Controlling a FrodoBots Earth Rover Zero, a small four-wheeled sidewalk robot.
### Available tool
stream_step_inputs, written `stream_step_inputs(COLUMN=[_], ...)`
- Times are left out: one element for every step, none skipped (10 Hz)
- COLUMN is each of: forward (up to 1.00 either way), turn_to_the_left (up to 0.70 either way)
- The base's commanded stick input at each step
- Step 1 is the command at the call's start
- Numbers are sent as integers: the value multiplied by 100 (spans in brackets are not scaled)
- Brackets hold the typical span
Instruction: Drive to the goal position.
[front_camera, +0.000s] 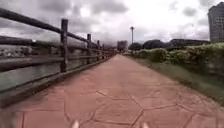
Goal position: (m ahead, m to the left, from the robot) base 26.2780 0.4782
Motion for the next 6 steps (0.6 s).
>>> stream_step_inputs(forward=[100,100,100,100,100,100], turn_to_the_left=[0,-25,-27,-27,-27,-27])
